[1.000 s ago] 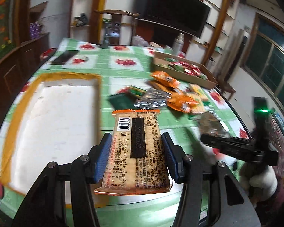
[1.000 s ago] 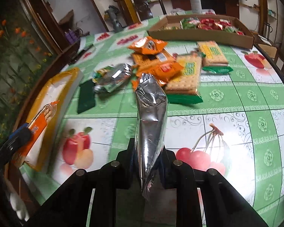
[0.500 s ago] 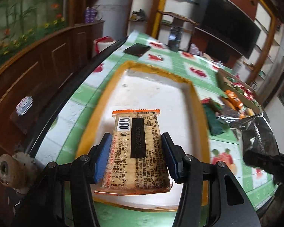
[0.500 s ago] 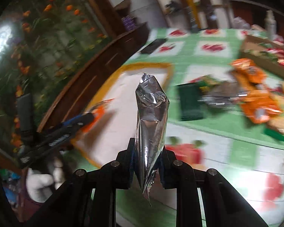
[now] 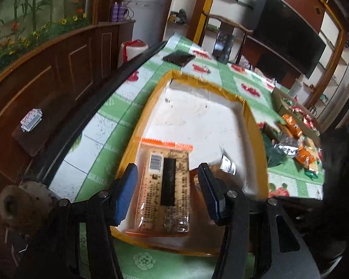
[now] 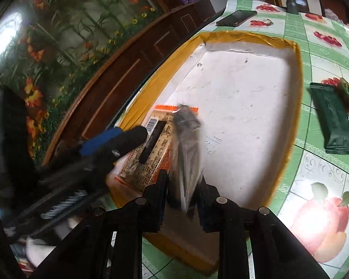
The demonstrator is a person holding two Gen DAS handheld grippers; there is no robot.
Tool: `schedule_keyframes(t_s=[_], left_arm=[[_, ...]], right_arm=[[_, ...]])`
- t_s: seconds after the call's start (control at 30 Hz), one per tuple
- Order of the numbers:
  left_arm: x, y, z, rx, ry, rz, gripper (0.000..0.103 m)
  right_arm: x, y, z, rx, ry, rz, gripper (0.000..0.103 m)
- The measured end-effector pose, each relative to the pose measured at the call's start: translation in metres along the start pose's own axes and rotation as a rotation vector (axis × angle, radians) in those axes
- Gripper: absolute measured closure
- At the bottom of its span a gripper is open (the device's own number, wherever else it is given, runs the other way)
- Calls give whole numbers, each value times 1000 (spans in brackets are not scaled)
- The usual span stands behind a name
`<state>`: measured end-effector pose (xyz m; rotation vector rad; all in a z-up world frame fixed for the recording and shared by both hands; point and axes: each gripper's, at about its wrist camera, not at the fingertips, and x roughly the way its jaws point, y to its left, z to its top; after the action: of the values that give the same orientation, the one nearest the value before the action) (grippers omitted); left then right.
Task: Organize snacks
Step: 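Carry both packs to the white tray and release them inside, then grasp another silver foil bag from the pile with the right gripper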
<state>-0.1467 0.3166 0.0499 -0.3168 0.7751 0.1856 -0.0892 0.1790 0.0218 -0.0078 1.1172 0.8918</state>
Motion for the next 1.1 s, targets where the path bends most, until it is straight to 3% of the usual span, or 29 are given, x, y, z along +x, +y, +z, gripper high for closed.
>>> schedule_keyframes(t_s=[0.13,0.23,0.33,0.47,0.53,0.63,0.8,0.93,1.1], left_arm=[[-17,-1,4,-19,-45,-17,46],[-25,-1,4,-42,-60,-66,45],[-33,-4,3,-56,-74,-99,33],[-38,-15,1,-40,-89,-162,32],[-35,-22,0,-33,-75,-194,32],[-32,-34,-3,-9,-54,-204,32],[-31,-47,-7,20,-32,-214,32],[-33,-53,-9,45,-28,-224,32],[-34,-58,-13,67,-28,-236,32]], right_arm=[[-13,13,-5,-74,-32,-31,61],[-37,12,-9,-97,-73,-45,60],[-68,-2,-14,-82,-139,-62,60],[-119,-56,-25,19,-270,-201,49],[-133,-87,-28,103,-280,-267,48],[-150,-133,-34,234,-289,-270,48],[-148,-154,-27,309,-300,-264,48],[-137,-170,-1,361,-312,-299,48],[-117,-172,39,301,-297,-355,48]])
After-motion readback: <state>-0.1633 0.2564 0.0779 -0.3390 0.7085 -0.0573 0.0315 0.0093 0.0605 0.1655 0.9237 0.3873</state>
